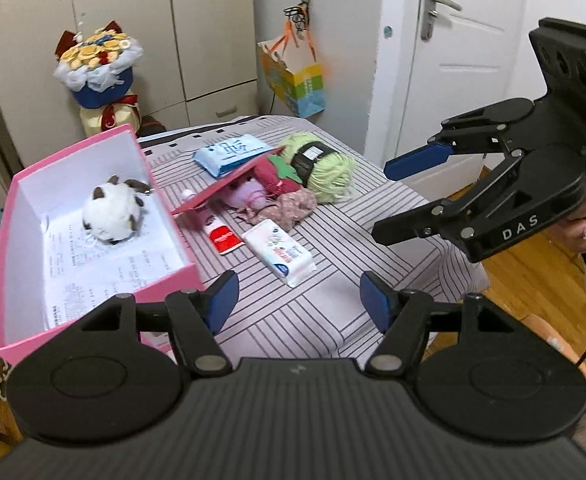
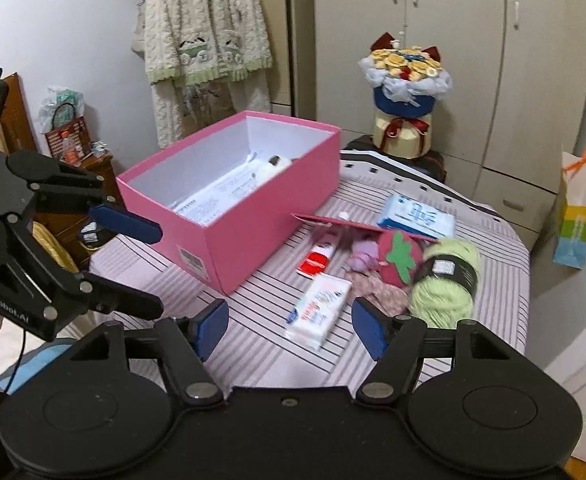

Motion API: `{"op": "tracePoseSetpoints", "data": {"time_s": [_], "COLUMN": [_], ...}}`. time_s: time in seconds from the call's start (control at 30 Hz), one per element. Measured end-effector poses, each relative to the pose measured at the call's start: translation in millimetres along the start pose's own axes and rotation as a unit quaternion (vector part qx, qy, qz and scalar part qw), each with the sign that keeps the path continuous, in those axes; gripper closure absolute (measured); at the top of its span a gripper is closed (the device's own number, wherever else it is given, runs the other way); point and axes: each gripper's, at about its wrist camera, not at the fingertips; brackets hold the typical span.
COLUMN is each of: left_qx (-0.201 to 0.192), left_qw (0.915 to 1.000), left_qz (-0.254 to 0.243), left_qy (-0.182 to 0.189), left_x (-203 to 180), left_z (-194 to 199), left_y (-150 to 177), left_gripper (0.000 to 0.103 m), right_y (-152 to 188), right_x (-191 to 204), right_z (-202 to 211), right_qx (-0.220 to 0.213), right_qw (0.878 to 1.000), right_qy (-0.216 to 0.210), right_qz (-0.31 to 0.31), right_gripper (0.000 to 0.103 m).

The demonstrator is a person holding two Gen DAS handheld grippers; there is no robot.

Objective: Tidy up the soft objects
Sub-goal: 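Grasp the white tissue pack with the left gripper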

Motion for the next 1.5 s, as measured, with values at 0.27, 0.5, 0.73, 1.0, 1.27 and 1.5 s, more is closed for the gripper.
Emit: {"op": "tracePoseSetpoints", "data": {"time_s": [0.27,0.5,0.73,1.0,1.27,1.5], "left_qx": [-0.009,-0.013,-0.028,-0.060,-0.058,-0.079], "left_qw": [0.9999,0.9997,0.9981,0.9940,0.9912,0.9872], "left_qz": [-0.012,-0.005,0.027,0.041,0.049,0.062], "left_qy": [-0.008,-0.018,-0.048,-0.082,-0.108,-0.124], "left_x": [-16,-18,-7,-7,-6,-2], "left_z": [-33,-76,-119,-152,-177,-173], "left_y": [13,24,37,45,51,58], "left_gripper": [0.036,0.034,0.034,0.029,0.023,0.042], "right_y": [24,39,47,53,52,61], "right_x": [-23,-53,-76,-85,-94,-100], "right_z": [-9,-41,-85,-122,-140,-142], "right_qx": [-0.015,-0.021,-0.019,-0.029,-0.028,-0.037], "right_qw": [0.999,0.996,0.994,0.995,0.993,0.988], "right_qy": [0.000,-0.020,-0.011,0.000,0.011,0.026], "right_qz": [-0.036,-0.085,-0.104,-0.095,-0.112,-0.145], "right_gripper": [0.030,0.030,0.030,0.032,0.034,0.034]}}
Point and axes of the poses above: each gripper's, at about its wrist camera, not at the fingertips, and z roughly against the way its jaws point, x to its left, y to its underside, and after that the axes turned 8 degrees about -x, right-handed
